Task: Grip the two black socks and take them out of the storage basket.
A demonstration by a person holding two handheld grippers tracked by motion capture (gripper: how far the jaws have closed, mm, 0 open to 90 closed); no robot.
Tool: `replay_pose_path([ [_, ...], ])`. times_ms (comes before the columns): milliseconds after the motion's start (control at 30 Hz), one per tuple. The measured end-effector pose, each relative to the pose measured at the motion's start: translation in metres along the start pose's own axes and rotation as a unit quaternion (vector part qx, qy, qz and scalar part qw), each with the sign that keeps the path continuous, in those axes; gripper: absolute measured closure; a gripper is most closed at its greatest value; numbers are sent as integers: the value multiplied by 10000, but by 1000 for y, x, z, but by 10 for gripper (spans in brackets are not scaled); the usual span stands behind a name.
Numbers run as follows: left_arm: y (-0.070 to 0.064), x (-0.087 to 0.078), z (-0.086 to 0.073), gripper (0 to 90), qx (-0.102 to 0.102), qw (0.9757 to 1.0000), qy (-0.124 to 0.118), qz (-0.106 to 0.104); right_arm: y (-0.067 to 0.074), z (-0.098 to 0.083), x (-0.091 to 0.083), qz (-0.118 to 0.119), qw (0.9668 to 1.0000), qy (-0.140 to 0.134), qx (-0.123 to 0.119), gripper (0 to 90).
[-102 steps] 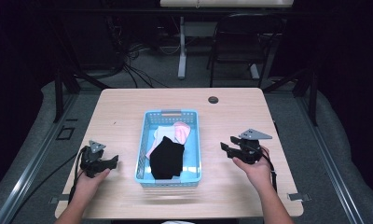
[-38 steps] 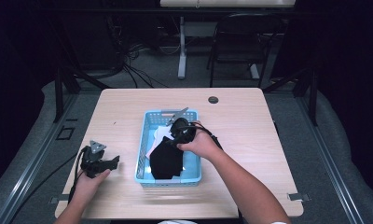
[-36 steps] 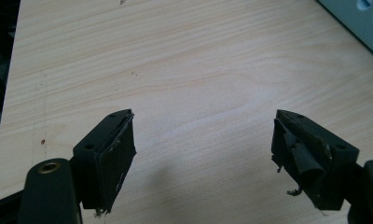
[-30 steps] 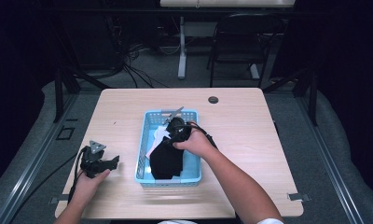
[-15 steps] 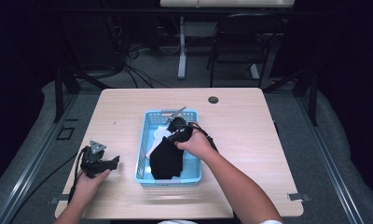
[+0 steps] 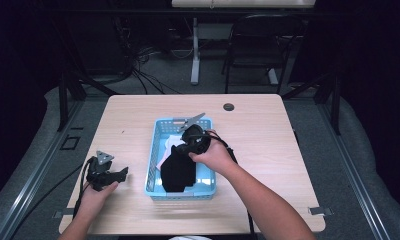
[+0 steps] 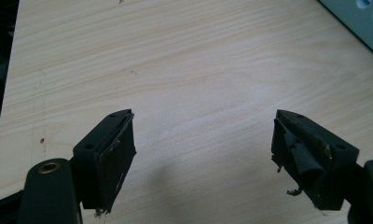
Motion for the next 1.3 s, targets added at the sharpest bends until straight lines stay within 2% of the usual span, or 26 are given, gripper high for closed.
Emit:
replay_pose_path([
  [233,-1,1,0,214,13,10000,-7,4,12,15,-23,19,9996,-184,-218,883],
  [300,-1,1,0,214,3,10000,-6,9,15,23,-33,-39,9990,-301,-314,883],
  [667,0,0,0,214,-19,10000,2,10,16,46,-73,-261,9965,-550,-567,883],
  [900,1,0,0,214,-24,10000,4,30,18,57,-102,-411,9936,-799,-687,884],
  [1100,2,-1,0,214,-47,10000,-17,42,21,56,-132,-535,9912,-923,-786,885],
  [1300,2,0,-1,214,-49,10000,-21,50,12,42,-171,-822,9880,-1096,-713,885],
])
Point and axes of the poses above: each handheld gripper's, and its own axes: x roughly forward along the jaws, z roughly out of its top, y roughly to its left, the point moved 6 cm from there along x, roughly forward along the jaws, and after that the axes turned 7 degrees about -y, right-handed, at the moved point
